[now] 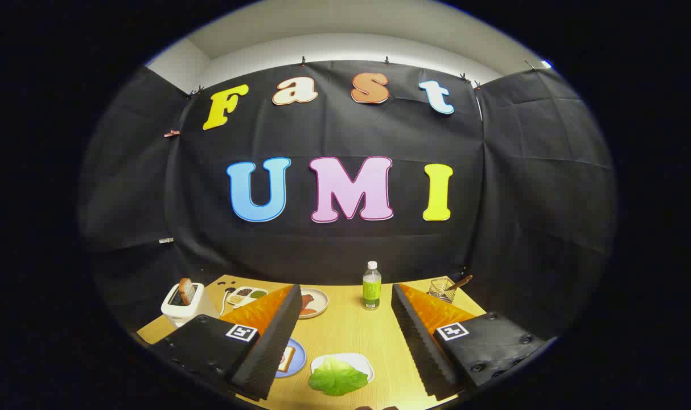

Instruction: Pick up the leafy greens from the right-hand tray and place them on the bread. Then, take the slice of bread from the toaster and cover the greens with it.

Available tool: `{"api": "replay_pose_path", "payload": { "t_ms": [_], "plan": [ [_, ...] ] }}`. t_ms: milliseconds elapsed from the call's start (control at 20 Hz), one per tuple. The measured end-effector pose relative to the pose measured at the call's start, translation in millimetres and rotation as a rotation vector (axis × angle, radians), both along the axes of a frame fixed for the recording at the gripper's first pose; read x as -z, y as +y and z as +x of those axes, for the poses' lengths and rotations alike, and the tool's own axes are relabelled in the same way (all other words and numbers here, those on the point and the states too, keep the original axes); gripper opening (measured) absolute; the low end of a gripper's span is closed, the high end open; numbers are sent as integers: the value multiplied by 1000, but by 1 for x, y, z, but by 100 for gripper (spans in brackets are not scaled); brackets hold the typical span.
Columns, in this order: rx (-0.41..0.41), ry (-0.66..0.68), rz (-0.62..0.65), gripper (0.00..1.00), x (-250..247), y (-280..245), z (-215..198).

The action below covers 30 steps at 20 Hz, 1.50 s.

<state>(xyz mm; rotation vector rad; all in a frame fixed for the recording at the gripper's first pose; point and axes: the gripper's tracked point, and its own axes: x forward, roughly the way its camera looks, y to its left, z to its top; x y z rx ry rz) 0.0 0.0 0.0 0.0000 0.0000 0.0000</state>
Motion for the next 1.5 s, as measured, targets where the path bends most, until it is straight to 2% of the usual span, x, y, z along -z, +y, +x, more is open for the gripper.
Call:
{"api": "replay_pose_path", "payload": {
  "t_ms": [850, 1500],
  "plan": [
    [-30, 36, 45, 97, 9, 14, 6],
    [-72, 52, 31, 97, 11, 30, 20]
  ]
}}
